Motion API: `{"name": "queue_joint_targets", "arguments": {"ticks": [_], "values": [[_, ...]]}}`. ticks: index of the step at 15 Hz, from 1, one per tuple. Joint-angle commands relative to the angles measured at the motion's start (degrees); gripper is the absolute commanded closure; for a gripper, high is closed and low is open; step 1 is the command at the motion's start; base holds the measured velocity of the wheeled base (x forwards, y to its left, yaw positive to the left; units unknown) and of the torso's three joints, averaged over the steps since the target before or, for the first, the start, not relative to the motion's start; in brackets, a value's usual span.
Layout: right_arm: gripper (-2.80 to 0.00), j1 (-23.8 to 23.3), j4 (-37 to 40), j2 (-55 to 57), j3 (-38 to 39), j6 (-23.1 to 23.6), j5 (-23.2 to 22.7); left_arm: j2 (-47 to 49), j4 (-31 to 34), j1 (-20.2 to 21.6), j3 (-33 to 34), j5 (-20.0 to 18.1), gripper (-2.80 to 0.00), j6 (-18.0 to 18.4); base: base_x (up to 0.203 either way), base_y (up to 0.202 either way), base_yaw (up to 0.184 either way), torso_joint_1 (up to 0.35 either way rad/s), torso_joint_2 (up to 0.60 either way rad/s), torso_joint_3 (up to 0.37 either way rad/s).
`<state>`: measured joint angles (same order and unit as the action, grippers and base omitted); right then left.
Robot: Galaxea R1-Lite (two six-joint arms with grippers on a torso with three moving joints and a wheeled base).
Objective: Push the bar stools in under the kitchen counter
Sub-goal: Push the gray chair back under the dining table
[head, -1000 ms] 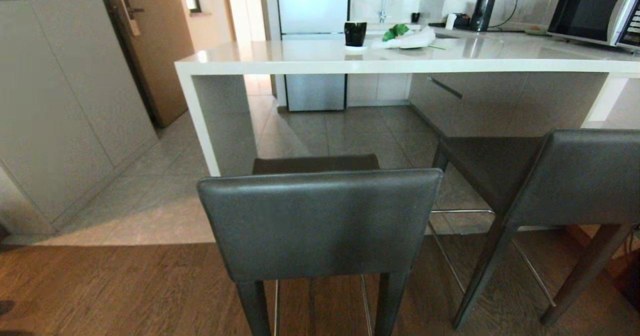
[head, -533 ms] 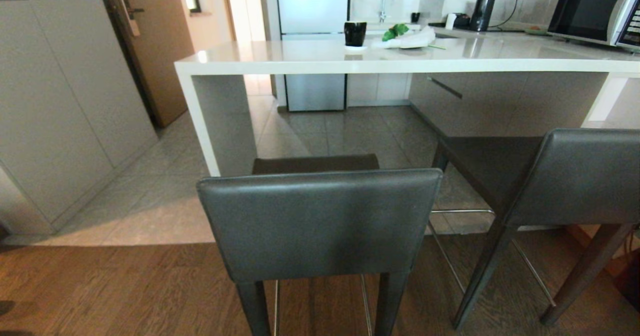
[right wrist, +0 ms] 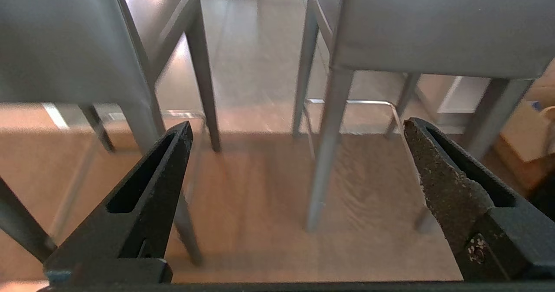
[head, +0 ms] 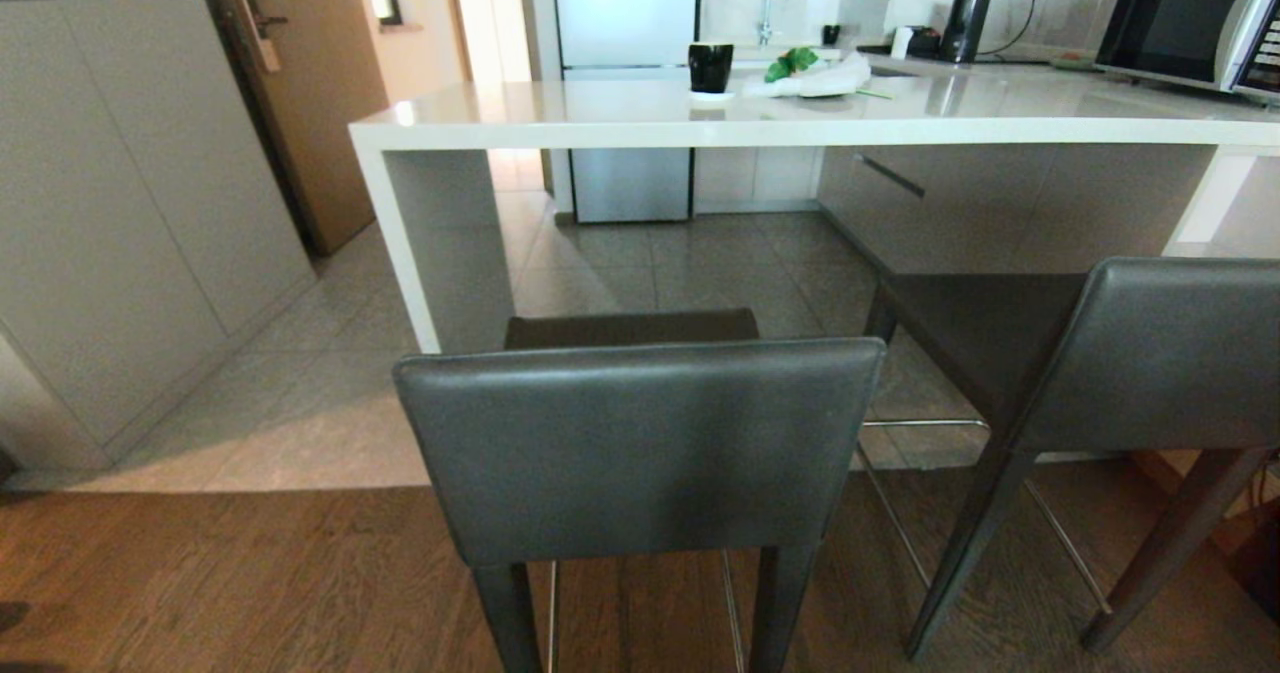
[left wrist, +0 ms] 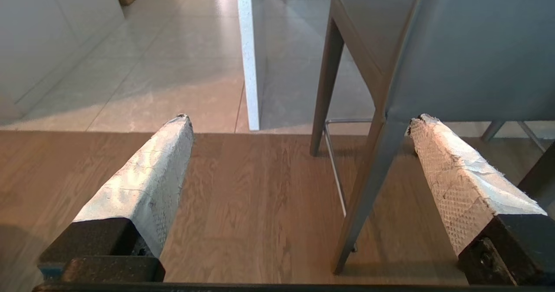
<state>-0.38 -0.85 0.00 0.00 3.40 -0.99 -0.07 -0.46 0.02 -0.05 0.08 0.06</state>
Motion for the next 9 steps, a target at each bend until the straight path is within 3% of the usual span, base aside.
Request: {"name": "queue_joint_targets", "arguments": {"ticks": [1, 6, 9], "values": [[-2.8, 0.0, 0.0, 0.1, 0.0, -0.7, -0.2, 0.1, 0.4, -0.1, -0.2, -0.2, -2.8, 0.4, 0.0, 0.0, 0.0, 0.0, 0.0, 0.0], [-2.8, 0.2, 0.0, 0.1, 0.0, 1.0, -1.0, 0.1, -0.6, 0.0, 0.1, 0.2, -2.8, -1.6, 0.0, 0.0, 0.0, 0.0, 0.0, 0.0], [-2.8, 0.1, 0.8, 0.1, 0.0, -3.6, 1.1, 0.1, -0.6, 0.0, 0.1, 0.2, -2.8, -1.6, 0.0, 0.0, 0.0, 0.0, 0.0, 0.0]]}}
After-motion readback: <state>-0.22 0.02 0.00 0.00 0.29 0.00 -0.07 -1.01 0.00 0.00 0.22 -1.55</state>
